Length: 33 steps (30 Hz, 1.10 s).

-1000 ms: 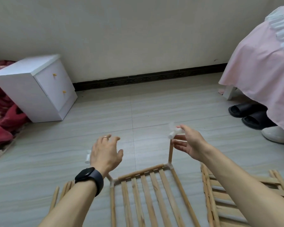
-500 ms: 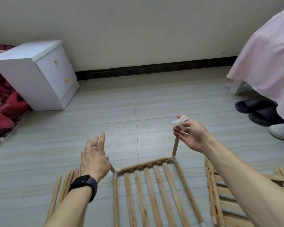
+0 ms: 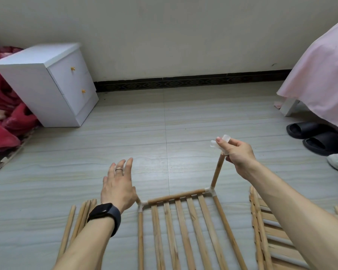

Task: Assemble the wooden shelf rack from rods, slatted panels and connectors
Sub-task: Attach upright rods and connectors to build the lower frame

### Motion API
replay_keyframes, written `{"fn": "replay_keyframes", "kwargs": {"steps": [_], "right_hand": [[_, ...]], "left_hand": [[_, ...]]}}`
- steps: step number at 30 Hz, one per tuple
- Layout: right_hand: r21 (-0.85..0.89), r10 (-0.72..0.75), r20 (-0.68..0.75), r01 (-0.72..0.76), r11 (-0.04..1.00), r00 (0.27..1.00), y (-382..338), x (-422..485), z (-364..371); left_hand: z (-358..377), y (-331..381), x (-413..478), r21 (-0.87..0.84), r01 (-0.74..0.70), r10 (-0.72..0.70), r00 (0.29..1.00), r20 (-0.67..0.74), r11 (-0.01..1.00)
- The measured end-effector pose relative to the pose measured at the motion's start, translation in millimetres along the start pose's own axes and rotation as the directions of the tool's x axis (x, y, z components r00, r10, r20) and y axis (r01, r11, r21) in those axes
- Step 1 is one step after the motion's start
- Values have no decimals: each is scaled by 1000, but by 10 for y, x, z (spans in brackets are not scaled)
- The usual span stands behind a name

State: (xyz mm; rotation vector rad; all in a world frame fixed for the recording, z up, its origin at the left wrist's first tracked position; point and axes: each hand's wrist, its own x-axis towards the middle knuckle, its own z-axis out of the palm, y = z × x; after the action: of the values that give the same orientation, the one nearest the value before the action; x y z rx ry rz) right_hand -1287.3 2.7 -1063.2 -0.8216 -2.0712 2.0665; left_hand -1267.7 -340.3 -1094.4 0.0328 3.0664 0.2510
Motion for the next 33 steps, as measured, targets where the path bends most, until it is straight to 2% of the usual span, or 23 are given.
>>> {"fn": "replay_keyframes", "kwargs": {"steps": [6,9,14,19,29,33], "right_hand": [[-47,-79,-68,76,996,995,41,58,-65],[-90,-89,-32,86,992,996,46,81,-126],[-32,-106,13,107,994,994,21,107,-192],[-49,-110,39,112,993,993,16,89,-240],[219,84,8,-84,972,996,-52,-55,-347],[320,179,94,-200,926,979,-41,-85,-358]], "left_hand": [[61,45,28,54,-25,26,999,-20,998],[65,-9,33,73,-32,33,999,-18,997],[61,20,13,50,-33,34,999,-19,998],[50,67,13,38,-28,28,999,-23,999],[71,67,1,45,-28,30,999,-34,999],[69,56,9,46,-34,36,999,-40,998]]}}
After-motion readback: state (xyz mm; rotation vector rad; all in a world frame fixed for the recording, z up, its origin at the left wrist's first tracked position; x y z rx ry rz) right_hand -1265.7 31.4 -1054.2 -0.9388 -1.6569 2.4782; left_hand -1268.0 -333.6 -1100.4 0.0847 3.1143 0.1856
